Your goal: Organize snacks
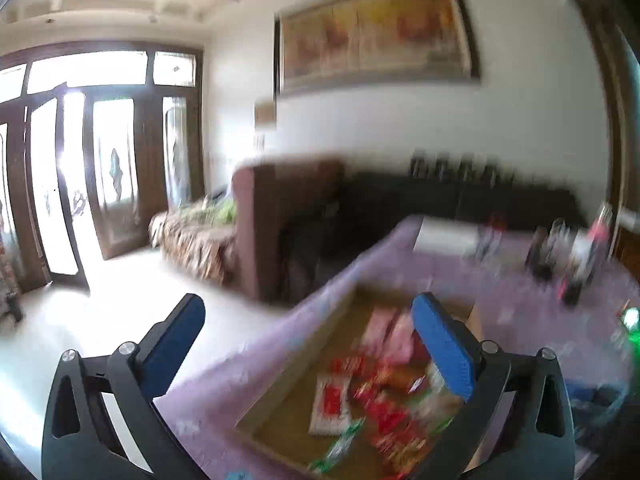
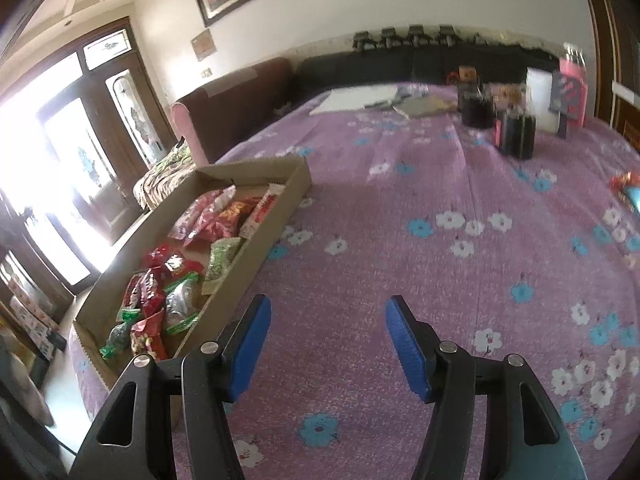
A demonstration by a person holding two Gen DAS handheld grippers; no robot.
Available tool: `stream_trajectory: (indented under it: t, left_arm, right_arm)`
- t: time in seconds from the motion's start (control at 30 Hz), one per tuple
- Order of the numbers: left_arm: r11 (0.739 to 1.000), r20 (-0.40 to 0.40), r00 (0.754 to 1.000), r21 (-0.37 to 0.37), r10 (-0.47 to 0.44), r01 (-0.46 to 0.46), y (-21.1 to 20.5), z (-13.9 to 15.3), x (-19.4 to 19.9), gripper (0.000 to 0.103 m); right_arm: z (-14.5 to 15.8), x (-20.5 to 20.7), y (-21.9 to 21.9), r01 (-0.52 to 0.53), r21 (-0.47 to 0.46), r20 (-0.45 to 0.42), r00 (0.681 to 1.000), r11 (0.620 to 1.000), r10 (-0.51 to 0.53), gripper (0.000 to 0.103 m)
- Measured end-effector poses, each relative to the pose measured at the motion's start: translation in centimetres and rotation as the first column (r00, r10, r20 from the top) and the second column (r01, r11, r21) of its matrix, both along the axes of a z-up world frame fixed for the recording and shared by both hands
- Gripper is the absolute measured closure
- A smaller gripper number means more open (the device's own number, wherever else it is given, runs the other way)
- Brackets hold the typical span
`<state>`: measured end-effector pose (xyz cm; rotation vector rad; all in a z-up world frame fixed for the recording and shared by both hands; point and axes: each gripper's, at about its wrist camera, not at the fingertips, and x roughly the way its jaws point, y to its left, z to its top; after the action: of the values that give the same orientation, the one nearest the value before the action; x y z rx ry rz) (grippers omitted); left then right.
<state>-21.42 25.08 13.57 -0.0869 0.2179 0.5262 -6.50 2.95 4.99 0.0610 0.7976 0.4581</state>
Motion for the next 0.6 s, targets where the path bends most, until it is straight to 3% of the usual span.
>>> stream_trajectory:
  t: [0.07, 0.2, 0.27, 0.47, 0.6]
  left_arm:
    - [1.000, 0.010, 1.000, -0.030, 0.004, -0.004, 0.3, 0.3, -0.4, 0.000]
    - [0.997, -0.167, 0.985, -0.070, -0.034, 0.023, 0.6, -0.5, 1.6, 0.000]
    - [0.997, -0.207, 0.977, -0.070, -0.049, 0.035, 0.3, -1.2, 2.1, 0.000]
    - [0.988, -0.238, 0.966, -0.140, -0.097, 0.064, -0.4, -2.1, 2.7, 0.000]
    - [0.981, -0.285, 0.951, -0.182, -0.117, 0.066, -0.6, -2.9, 3.2, 0.000]
  right_arm:
    - [0.6, -0.6, 0.3, -0.011, -0.004, 0.023, 1.000, 1.000, 0.011, 0.041]
    - [1.6, -1.7, 0.9, -0.042, 0.009, 0.040, 0.998, 0.999, 0.041, 0.041]
    - [2.2, -2.4, 1.3, -0.061, 0.001, 0.060, 0.996, 0.998, 0.061, 0.041]
    - [3.2, -5.4, 3.6, -0.134, -0.086, 0.158, 0.977, 0.987, 0.146, 0.033]
    - [3.2, -6.4, 5.2, -0.172, -0.126, 0.165, 0.967, 0.977, 0.192, 0.031]
